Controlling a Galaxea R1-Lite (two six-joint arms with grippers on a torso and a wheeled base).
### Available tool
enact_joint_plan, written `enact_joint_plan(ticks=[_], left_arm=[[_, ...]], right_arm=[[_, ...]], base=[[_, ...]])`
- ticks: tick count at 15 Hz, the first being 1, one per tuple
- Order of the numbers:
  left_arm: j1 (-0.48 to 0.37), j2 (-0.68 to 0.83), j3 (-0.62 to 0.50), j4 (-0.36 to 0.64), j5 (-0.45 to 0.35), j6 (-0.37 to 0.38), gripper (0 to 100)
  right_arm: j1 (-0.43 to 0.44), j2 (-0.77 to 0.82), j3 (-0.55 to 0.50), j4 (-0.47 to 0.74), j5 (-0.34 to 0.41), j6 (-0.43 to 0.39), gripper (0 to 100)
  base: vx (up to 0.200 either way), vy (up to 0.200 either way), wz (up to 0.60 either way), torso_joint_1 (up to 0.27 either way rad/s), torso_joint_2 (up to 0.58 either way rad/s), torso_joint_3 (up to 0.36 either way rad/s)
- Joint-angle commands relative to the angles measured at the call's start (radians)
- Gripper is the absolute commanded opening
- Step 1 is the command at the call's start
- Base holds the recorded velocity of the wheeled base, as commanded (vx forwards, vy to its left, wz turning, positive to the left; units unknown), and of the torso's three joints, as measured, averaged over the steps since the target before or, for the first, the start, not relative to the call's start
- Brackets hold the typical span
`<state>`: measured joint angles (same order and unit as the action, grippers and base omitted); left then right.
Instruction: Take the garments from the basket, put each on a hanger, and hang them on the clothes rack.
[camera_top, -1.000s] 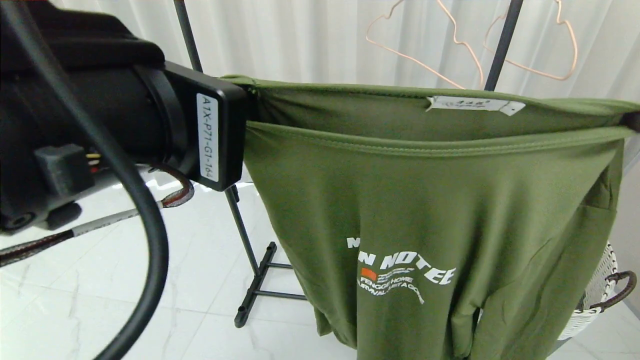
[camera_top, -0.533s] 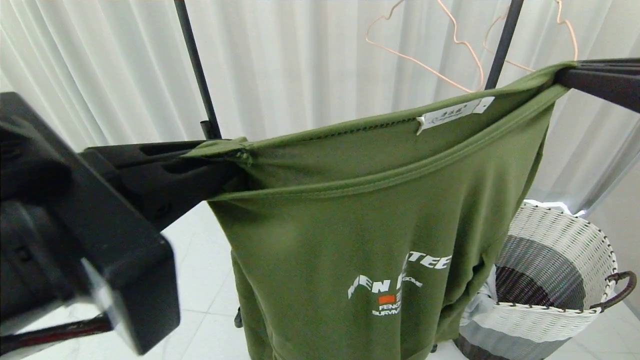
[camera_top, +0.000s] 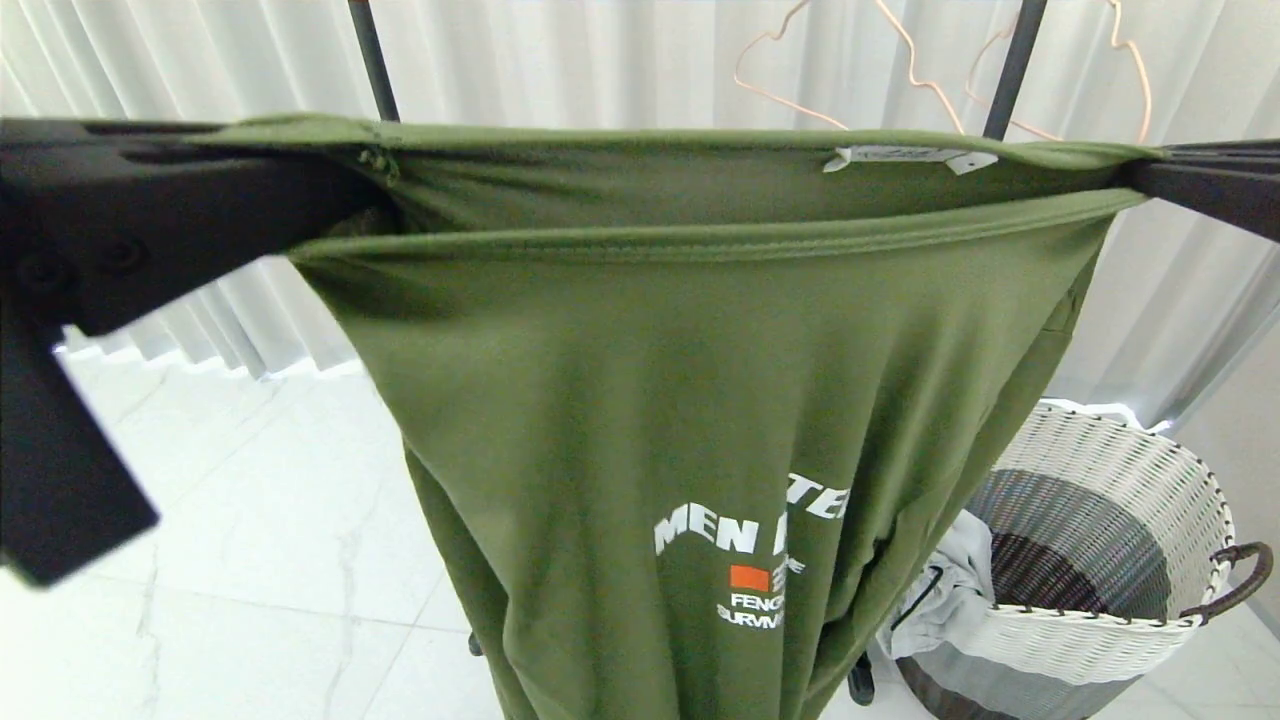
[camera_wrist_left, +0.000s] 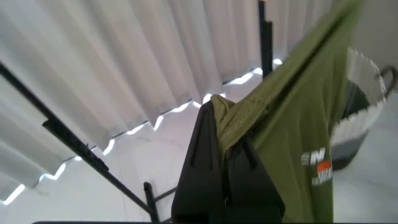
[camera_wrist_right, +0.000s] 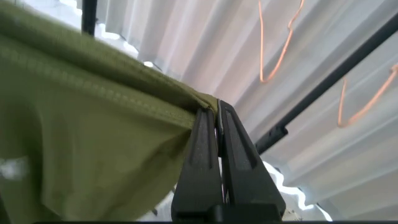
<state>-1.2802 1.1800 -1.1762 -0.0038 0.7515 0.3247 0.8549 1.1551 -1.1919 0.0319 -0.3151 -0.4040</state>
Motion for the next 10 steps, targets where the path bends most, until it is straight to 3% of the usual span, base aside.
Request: enact_joint_plan(ticks=[1, 5, 10], left_arm=[[0.028, 0.035, -0.002, -0.022, 0.002, -0.027, 0], [0.027, 0.063, -0.005, -0.097, 0.003, -0.041, 0], [0.028, 0.059, 0.000, -0.097, 0.006, -0.041, 0]], right_arm=[[0.010, -0.072, 0.034, 0.071, -0.005, -0.002, 0], [0.012, -0.094, 0.025, 0.077, -0.013, -0.002, 0], [0.013, -0.092, 0.029, 0.077, -0.012, -0.004, 0]], base=[[0.000, 0.000, 0.00, 0.000, 0.00, 0.000], [0.000, 0.000, 0.00, 0.000, 0.00, 0.000], [0.000, 0.000, 0.00, 0.000, 0.00, 0.000]])
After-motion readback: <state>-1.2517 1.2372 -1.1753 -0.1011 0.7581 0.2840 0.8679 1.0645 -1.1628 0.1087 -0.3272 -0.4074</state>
